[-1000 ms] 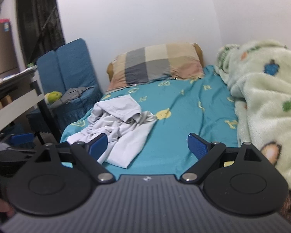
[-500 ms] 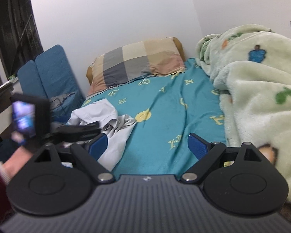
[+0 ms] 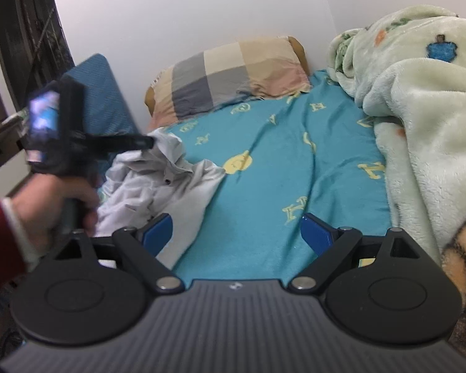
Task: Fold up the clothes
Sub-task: 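Grasp the white T-shirt with the left gripper while the right gripper grasps another edge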
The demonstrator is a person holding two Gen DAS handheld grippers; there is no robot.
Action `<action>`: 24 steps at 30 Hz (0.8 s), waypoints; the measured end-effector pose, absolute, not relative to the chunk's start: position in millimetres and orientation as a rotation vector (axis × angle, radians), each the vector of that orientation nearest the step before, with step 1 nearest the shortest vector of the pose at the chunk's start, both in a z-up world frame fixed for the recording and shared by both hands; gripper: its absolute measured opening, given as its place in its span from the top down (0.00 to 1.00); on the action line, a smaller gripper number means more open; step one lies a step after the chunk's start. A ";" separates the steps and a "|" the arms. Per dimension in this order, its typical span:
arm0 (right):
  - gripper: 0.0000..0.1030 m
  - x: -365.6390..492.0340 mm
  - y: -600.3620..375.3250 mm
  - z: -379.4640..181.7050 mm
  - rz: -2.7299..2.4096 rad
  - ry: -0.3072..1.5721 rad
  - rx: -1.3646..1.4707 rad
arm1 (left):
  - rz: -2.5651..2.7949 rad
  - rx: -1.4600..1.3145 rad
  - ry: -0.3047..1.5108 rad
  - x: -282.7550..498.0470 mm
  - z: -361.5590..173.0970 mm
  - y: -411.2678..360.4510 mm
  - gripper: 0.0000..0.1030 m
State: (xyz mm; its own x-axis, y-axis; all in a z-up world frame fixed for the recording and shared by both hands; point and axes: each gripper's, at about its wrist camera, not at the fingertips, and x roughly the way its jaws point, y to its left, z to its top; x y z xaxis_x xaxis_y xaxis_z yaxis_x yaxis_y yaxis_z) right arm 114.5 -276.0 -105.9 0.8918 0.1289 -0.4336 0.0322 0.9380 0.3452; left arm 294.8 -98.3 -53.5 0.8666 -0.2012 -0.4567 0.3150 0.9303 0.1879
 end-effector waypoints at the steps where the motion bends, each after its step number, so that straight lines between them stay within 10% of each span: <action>1: 0.12 112.4 -276.6 -103.8 0.061 0.457 0.362 | -0.290 0.253 0.436 280.6 -38.7 -94.8 0.95; 12: 0.12 71.0 -271.4 -74.6 0.242 0.341 0.479 | -0.447 0.033 0.288 53.5 89.3 -38.7 0.95; 24: 0.17 54.7 -205.1 -91.6 0.509 0.481 0.447 | -0.405 -0.266 0.278 1.3 36.6 34.7 0.95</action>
